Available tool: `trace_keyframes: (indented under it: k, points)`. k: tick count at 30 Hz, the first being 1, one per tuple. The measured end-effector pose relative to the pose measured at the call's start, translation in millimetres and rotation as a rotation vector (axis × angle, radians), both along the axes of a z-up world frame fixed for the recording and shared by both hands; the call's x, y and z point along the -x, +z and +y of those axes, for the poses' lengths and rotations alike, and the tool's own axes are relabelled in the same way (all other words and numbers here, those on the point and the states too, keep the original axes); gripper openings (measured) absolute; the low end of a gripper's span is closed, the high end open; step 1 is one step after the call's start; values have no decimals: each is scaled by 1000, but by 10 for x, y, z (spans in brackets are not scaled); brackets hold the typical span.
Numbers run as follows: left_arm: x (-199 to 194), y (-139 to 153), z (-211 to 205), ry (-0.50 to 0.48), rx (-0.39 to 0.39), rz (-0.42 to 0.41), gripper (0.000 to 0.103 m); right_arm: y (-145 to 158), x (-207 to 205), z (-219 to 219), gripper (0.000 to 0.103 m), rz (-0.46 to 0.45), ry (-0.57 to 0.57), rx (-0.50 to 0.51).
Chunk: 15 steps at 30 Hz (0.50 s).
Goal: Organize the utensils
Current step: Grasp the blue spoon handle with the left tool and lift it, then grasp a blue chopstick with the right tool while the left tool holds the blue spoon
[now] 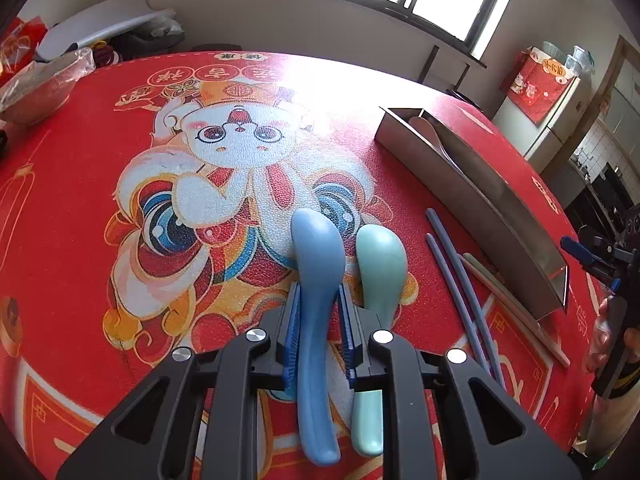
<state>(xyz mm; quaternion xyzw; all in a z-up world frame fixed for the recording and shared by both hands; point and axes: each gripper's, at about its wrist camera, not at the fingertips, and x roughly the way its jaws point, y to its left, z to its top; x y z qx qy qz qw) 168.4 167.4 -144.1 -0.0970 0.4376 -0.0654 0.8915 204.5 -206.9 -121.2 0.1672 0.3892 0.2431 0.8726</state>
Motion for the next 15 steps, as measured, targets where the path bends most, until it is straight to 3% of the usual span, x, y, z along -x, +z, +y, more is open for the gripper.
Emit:
trace_keyframes:
  k: [10,15]
  points:
    - [215,-11,-313,-93,-163,-7,12,-12,21,40,88,-1,12,3]
    - [325,-3,-348,-95,-200,7,8,-18,34,63,88,0,22,6]
